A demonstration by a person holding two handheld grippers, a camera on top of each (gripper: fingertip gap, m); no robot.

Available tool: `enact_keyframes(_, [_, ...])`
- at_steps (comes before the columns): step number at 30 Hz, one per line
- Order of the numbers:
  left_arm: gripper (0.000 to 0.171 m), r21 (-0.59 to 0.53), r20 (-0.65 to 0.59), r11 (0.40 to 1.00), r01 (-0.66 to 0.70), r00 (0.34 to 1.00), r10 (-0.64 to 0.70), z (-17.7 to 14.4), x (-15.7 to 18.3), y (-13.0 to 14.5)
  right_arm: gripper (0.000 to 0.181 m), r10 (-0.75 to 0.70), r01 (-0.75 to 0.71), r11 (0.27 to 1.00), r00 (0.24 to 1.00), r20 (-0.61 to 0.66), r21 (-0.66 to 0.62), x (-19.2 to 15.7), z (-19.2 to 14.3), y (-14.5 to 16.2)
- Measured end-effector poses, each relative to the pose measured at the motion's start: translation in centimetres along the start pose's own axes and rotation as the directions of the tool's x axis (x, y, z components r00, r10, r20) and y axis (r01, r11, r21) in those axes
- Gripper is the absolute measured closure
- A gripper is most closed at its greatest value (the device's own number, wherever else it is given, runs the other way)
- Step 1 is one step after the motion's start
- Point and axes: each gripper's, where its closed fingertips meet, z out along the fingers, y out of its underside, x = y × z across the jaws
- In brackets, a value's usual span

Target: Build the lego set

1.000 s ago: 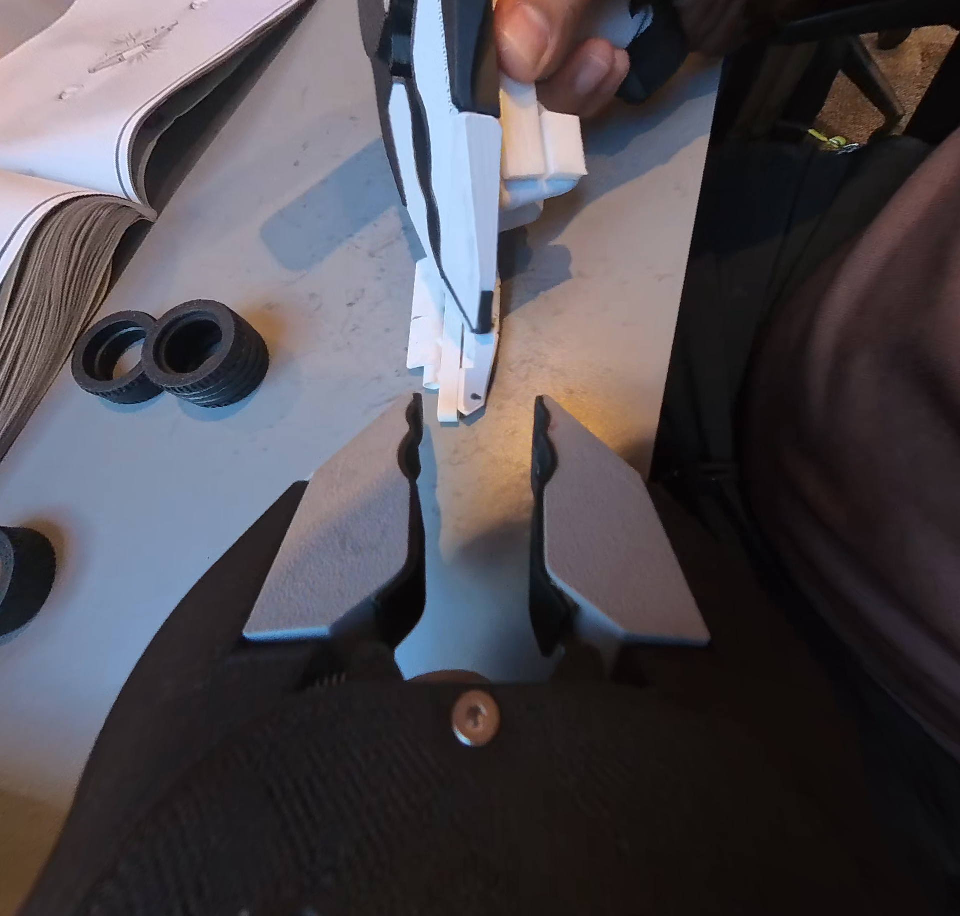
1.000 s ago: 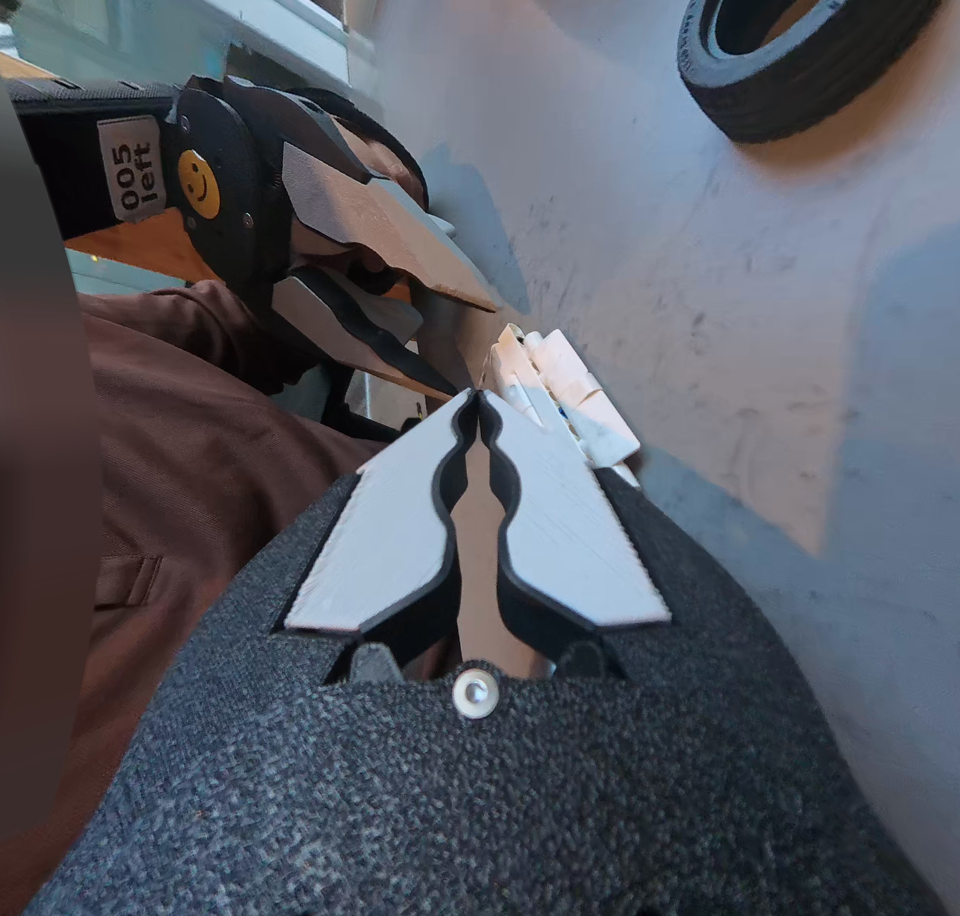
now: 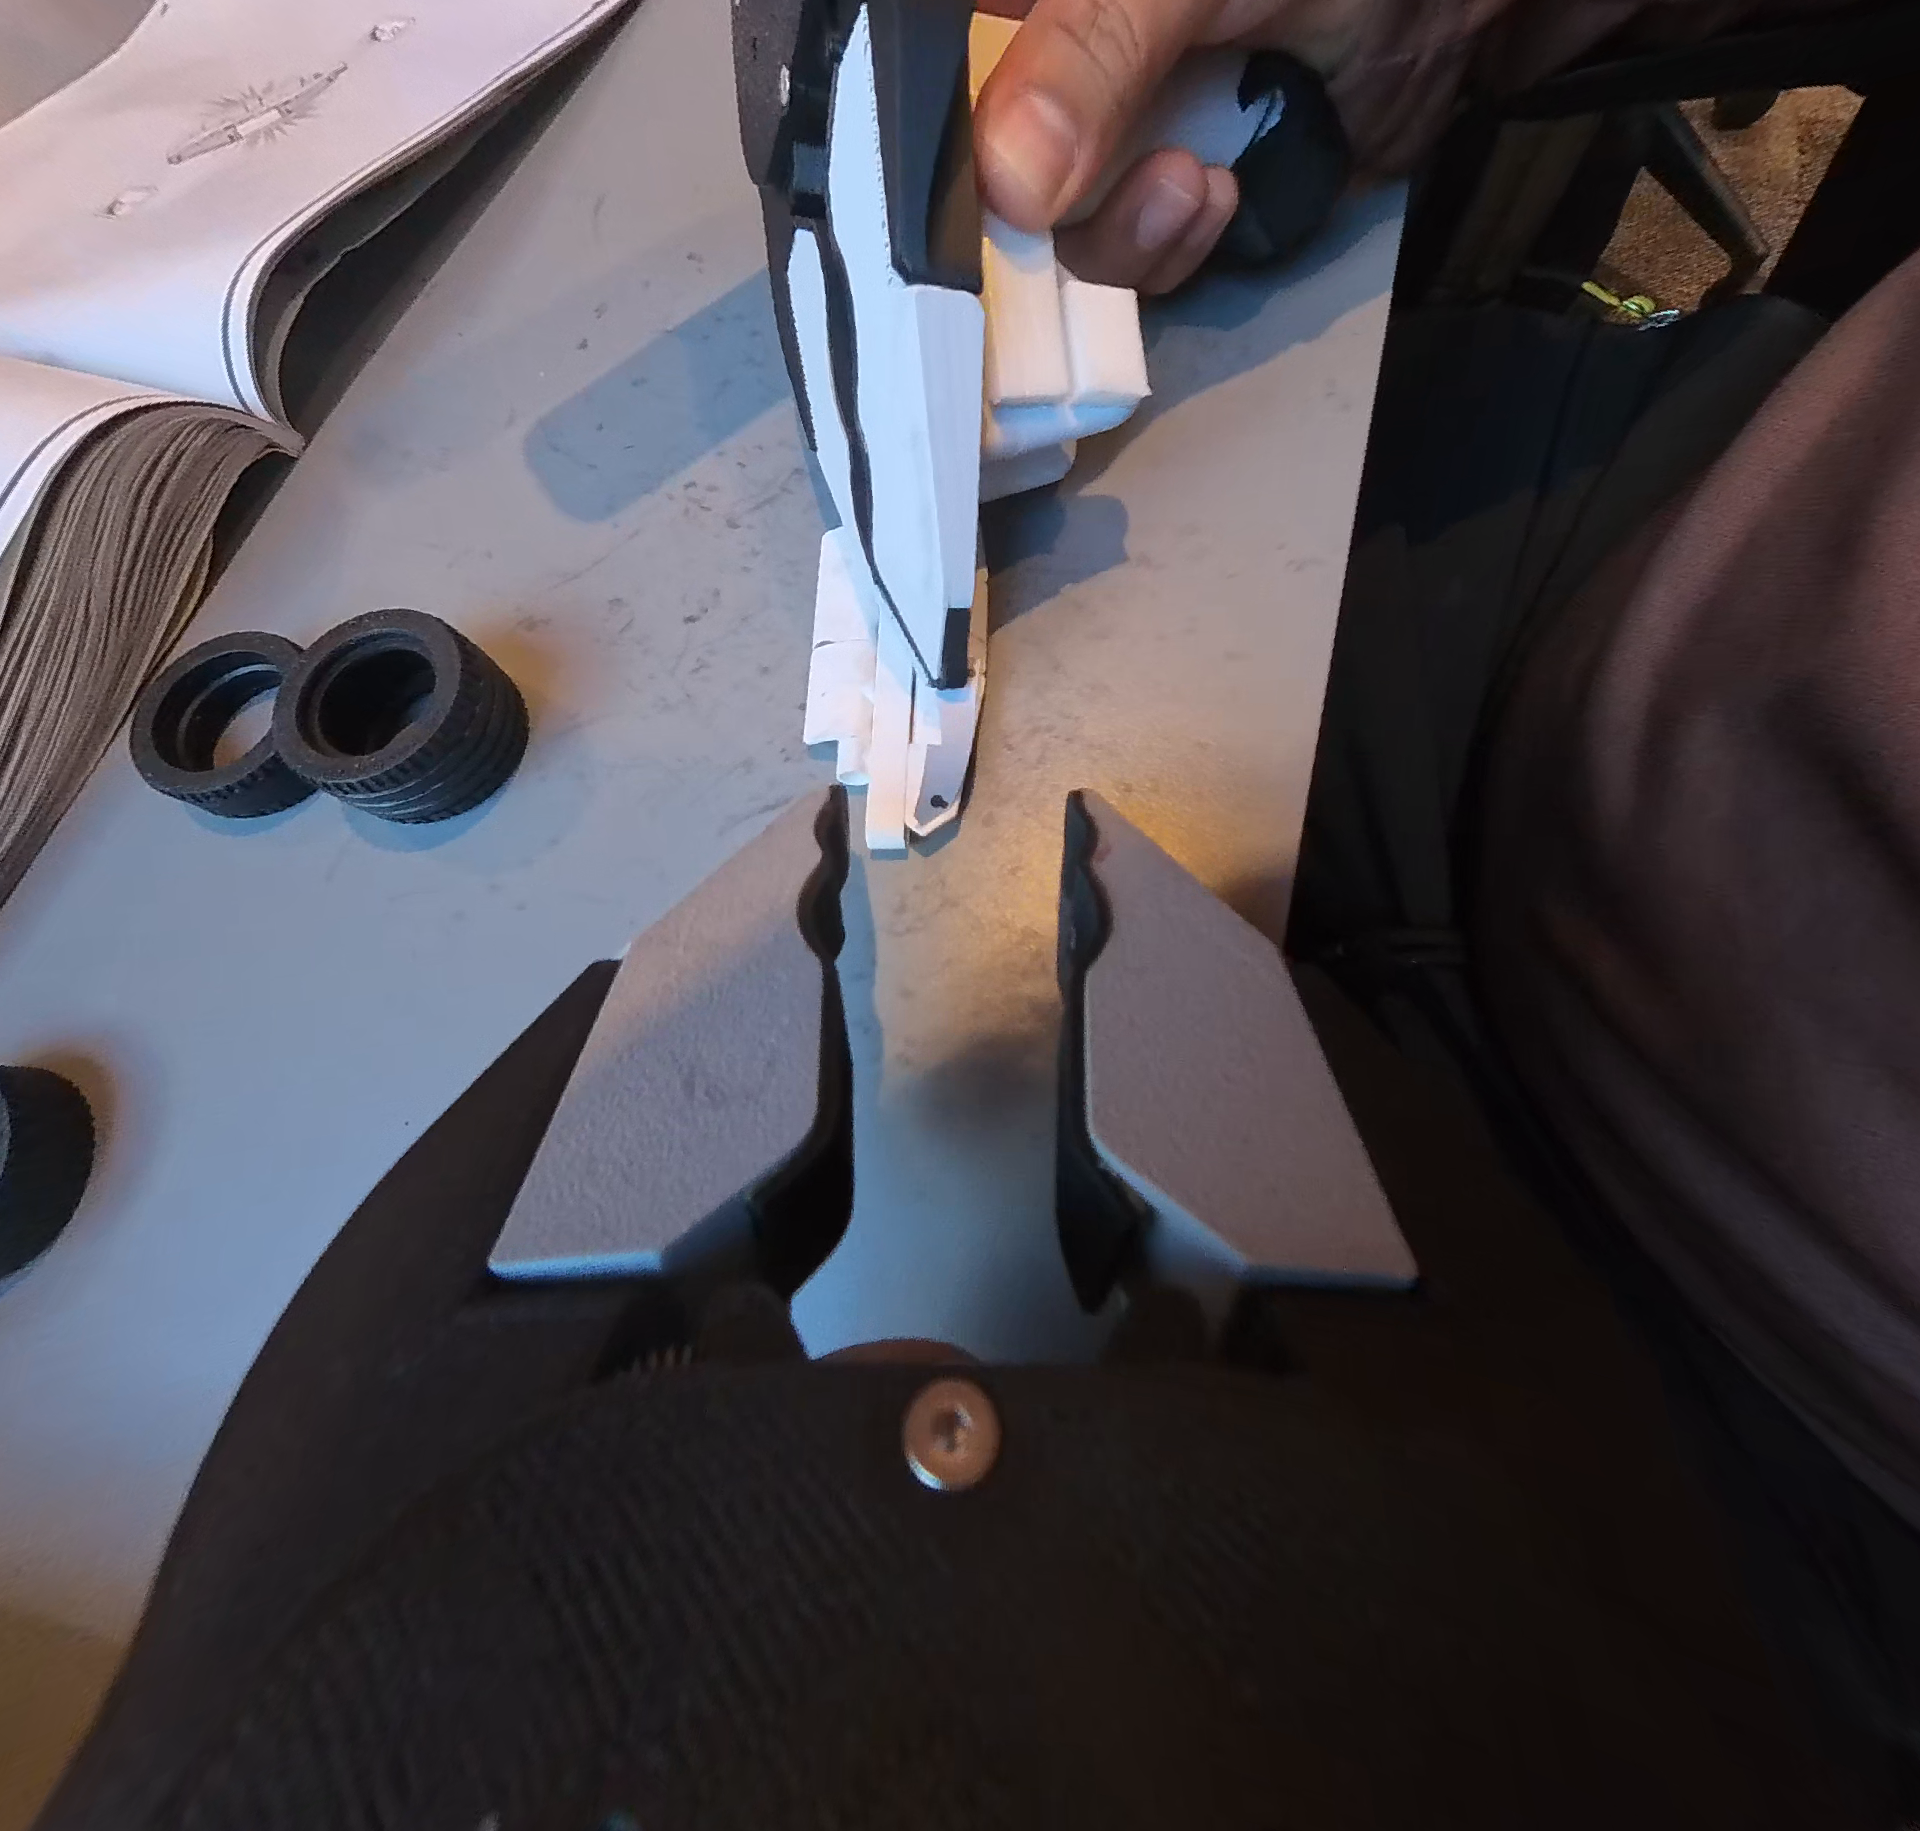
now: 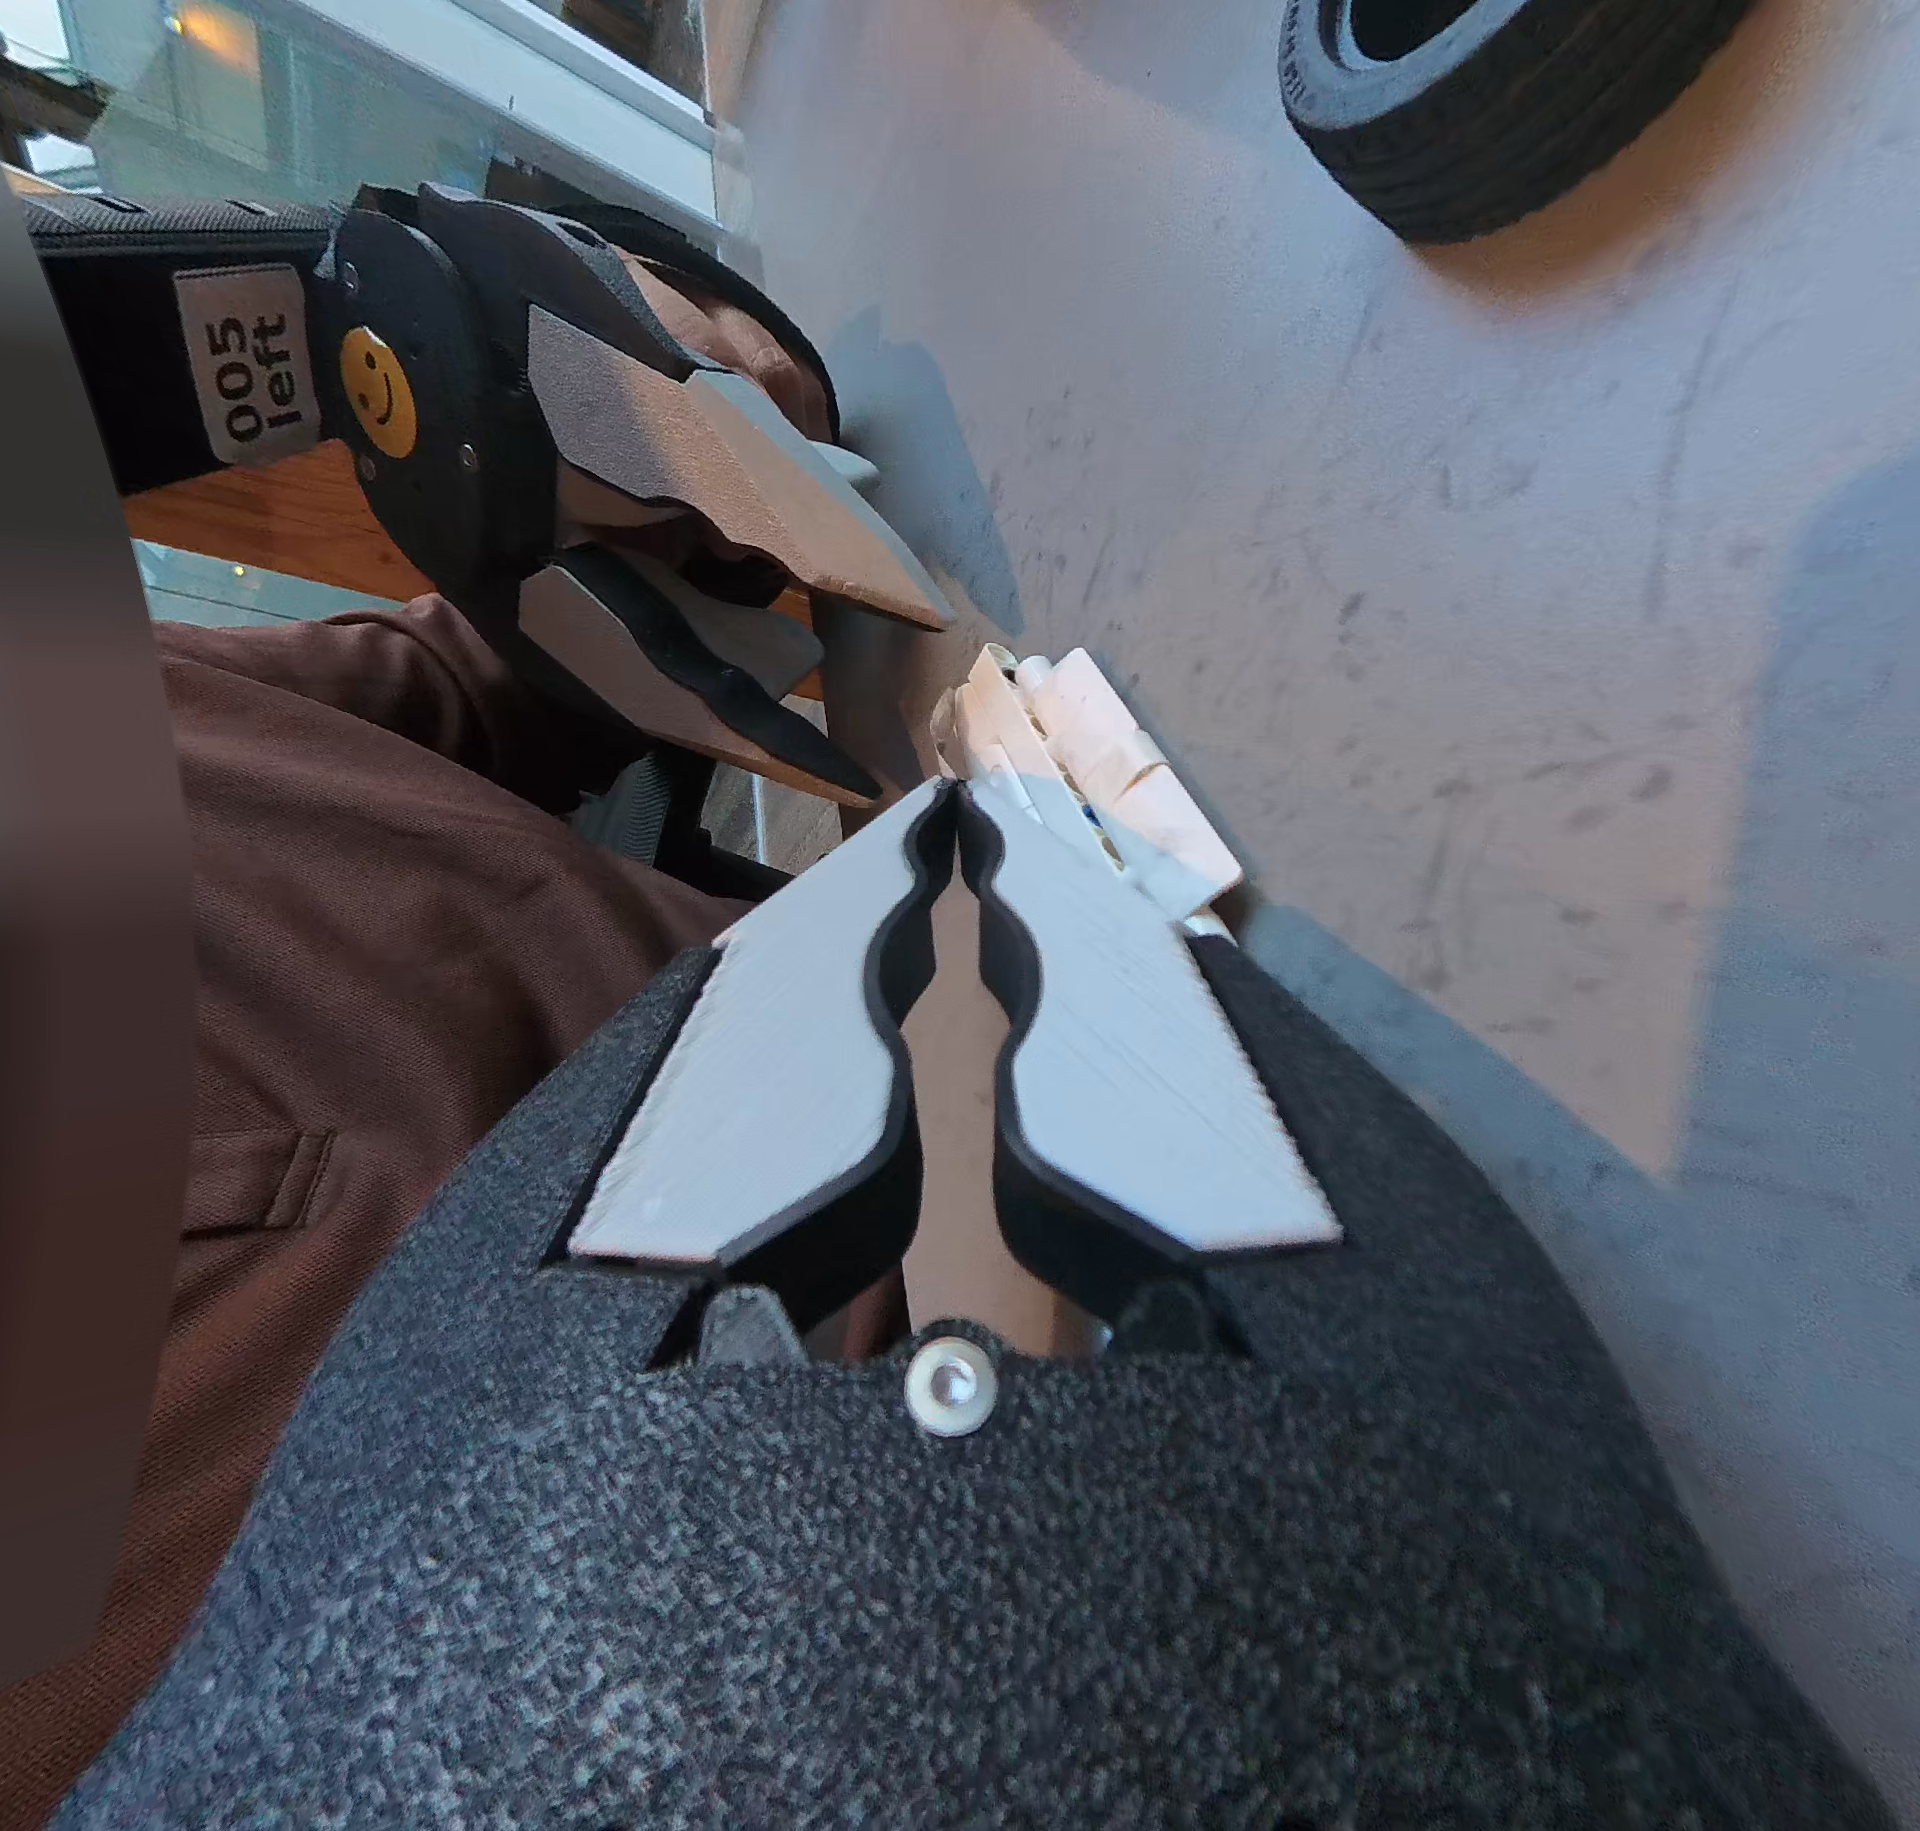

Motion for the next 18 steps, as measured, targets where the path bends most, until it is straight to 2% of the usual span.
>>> enact_keyframes(18, [0.133, -0.002, -0.007, 1.000, -0.001, 1.000, 0.001, 0.05, 0.12, 0.03, 0.181, 0.015, -0.015, 1.000, 1.000, 0.006, 0.021, 0.04, -0.19, -0.16])
